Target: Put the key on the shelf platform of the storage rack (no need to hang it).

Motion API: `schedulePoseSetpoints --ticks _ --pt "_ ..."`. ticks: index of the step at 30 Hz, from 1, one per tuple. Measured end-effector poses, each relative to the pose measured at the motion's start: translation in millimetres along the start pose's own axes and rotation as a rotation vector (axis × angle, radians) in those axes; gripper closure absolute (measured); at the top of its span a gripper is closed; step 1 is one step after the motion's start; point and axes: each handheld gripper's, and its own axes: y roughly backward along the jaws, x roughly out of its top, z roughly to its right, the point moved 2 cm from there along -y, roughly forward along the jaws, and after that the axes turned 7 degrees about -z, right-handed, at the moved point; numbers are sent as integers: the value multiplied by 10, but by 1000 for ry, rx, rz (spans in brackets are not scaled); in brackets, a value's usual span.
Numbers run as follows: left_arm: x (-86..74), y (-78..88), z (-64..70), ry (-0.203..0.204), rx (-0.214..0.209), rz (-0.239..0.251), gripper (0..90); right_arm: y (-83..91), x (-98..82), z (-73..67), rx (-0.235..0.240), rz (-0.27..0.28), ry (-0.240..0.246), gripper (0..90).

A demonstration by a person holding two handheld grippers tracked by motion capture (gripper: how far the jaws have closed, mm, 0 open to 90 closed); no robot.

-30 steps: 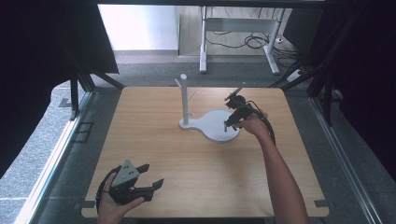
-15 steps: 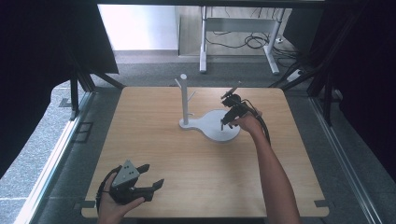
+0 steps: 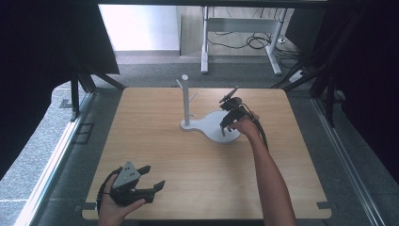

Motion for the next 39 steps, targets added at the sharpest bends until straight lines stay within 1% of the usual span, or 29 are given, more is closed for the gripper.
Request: schedulePoseSetpoints --ticks 13,14,17,25,26,31,34,35,36,37,38,39 --pt "-4 -15 -1 1 -2 -4 276 -120 -1 13 -7 -13 -7 678" --pt "-4 -15 -2 1 -2 -3 276 -139 3 11 -5 -9 -13 678" --pt "-5 -12 -4 1 -2 -3 277 -154 4 11 -3 -11 -11 678" --pt "-6 -12 -5 1 -2 -3 277 -275 -16 -12 -4 -32 -4 677" --pt "-7 -11 -8 2 -2 -4 277 -317 -29 -12 -11 -39 -9 676" --pt "-7 -12 -8 1 -2 -4 276 -330 -40 -2 -8 -38 -17 669" --pt "-5 -10 -4 -1 -3 -4 276 -330 -43 -10 -18 -47 -10 662" --pt "-4 -9 -3 -1 -3 -3 276 -326 -45 -16 -23 -44 -3 635" --pt "-4 -8 -5 0 -4 -3 276 -326 -45 -16 -23 -44 -3 635" --pt "-5 -7 -12 3 -4 -4 276 -317 -47 -23 -24 -41 -4 599" --pt "-5 -7 -12 3 -4 -4 276 -317 -47 -23 -24 -41 -4 599" --pt "-5 -4 -24 9 -5 -1 276 -302 -53 -25 -28 -38 -5 575"
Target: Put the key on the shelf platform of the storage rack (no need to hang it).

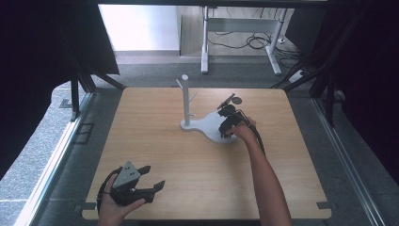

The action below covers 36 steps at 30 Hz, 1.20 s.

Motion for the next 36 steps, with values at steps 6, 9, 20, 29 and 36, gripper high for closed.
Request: schedulePoseSetpoints --ticks 6,9,20,29,36 --pt "10 -5 0 4 0 2 276 120 -62 19 0 53 -11 531" --pt "15 -16 11 1 -1 0 277 187 -114 30 7 78 -12 517" --pt "14 -30 44 -7 0 -6 276 381 -259 6 42 146 20 470" --pt "-14 23 59 -7 8 1 277 490 -463 -67 40 180 35 462" --pt "-32 28 78 -1 14 -4 276 579 -721 -73 53 223 44 465"
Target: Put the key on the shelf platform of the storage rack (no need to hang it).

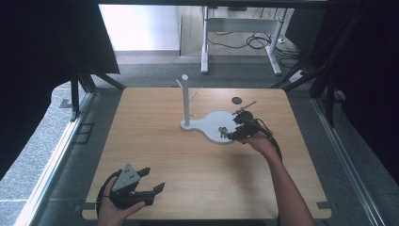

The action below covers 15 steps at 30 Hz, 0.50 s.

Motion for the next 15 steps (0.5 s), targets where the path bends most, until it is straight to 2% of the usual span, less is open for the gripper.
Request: schedulePoseSetpoints --ticks 1,2,3,4,5,6,7,9,10,11,12,13,15 --pt "-1 -6 3 -1 1 -3 277 53 -94 -5 7 6 2 464" --pt "-2 -11 7 -2 1 -4 277 53 -94 -5 7 6 2 464" --pt "-2 -17 10 -3 0 -6 276 117 -198 -13 9 23 -3 464" --pt "-3 -24 12 -4 0 -7 276 117 -198 -13 9 23 -3 464" --pt "-3 -32 15 -4 0 -9 276 189 -318 -17 9 41 -4 465" --pt "-3 -36 16 -4 -1 -11 276 189 -318 -17 9 41 -4 465" --pt "-5 -45 17 -3 0 -13 276 241 -413 -23 10 53 -6 465" --pt "-6 -49 15 -4 -1 -15 276 270 -467 -30 11 57 -4 465" --pt "-10 -55 13 -4 0 -17 276 321 -580 -46 12 76 -1 465" --pt "-10 -55 13 -4 0 -17 276 321 -580 -46 12 76 -1 465" --pt "-11 -56 13 -3 0 -17 277 362 -712 -67 22 92 -5 465" --pt "-11 -56 13 -4 0 -18 277 362 -712 -67 22 92 -5 465" --pt "-11 -54 12 -4 1 -18 277 386 -833 -89 18 102 -11 465"
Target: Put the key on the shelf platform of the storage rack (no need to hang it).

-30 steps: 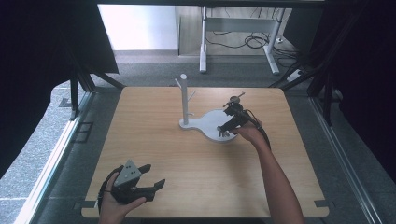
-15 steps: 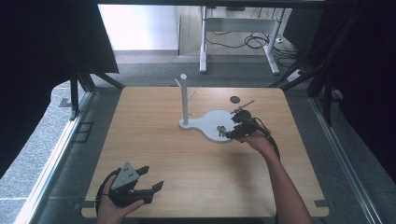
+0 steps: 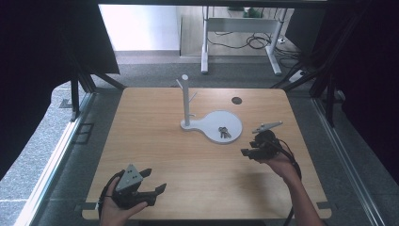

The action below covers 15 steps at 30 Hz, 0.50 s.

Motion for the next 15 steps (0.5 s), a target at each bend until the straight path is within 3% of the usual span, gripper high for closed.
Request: schedulePoseSetpoints --ticks 12,15 --pt "-16 -54 -20 4 8 -17 277 55 -748 -73 21 74 -36 462" --pt "-17 -68 -10 4 7 -20 276 31 -824 -79 28 61 -36 464"
